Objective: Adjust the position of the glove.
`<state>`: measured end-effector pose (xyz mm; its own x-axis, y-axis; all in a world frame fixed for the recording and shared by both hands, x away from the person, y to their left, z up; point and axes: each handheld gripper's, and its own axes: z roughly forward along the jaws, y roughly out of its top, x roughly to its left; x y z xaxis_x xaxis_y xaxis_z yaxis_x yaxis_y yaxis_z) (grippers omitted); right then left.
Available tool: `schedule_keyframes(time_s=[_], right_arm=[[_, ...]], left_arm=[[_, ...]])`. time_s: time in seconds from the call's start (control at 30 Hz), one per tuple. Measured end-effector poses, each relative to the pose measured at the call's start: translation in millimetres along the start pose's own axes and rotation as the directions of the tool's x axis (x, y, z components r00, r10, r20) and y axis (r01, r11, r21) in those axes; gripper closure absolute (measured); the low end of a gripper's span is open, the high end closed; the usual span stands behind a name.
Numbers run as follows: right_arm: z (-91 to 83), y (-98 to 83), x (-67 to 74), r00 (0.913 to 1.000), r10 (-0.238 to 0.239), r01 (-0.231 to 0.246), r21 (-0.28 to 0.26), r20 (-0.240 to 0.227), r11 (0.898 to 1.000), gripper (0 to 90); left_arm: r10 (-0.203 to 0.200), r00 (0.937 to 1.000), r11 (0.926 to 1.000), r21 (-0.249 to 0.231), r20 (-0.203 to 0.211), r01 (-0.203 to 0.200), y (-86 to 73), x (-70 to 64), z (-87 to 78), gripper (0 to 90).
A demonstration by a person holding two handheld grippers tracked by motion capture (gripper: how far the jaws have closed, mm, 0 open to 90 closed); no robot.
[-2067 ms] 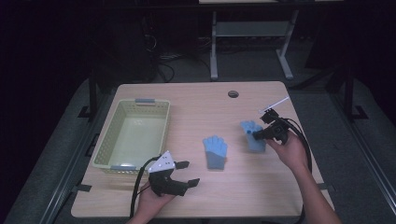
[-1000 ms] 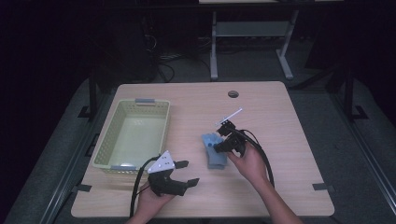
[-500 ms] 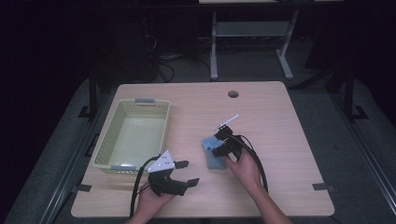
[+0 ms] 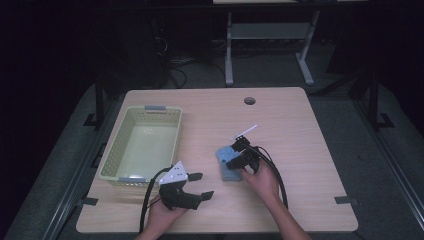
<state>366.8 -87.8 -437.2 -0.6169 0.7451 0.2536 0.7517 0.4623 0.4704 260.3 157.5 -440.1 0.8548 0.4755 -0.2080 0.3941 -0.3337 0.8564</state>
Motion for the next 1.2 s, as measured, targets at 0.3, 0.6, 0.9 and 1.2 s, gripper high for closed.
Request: schedule_keyframes(time_s=[0.3,0.6,0.9,1.2], right_arm=[[-17.6,-10.3,-6.6,0.9978,0.009,-0.012,-0.055,-0.065,0.998,47.9],[-31.3,-30.4,-18.1,0.9925,0.058,-0.07,-0.11,-0.108,0.991,40.1],[-40.0,-41.4,-28.2,0.9822,0.132,-0.152,-0.15,-0.134,0.977,36.6],[-31.4,-45.5,-35.4,0.9685,0.185,-0.209,-0.146,-0.167,0.967,40.7]], left_arm=[[-0.007,1.0,0.9999,0.013,0.001,0.007,0.5,-2.9,3.0,26.3],[-0.083,0.9963,0.9962,0.028,0.022,0.082,9.1,-4.4,8.5,31.4],[-0.256,0.9665,0.9613,0.101,-0.012,0.256,24.6,5.9,35.0,31.2],[-0.4,0.9157,0.9107,0.095,-0.036,0.402,35.3,26.6,58.3,28.9]])
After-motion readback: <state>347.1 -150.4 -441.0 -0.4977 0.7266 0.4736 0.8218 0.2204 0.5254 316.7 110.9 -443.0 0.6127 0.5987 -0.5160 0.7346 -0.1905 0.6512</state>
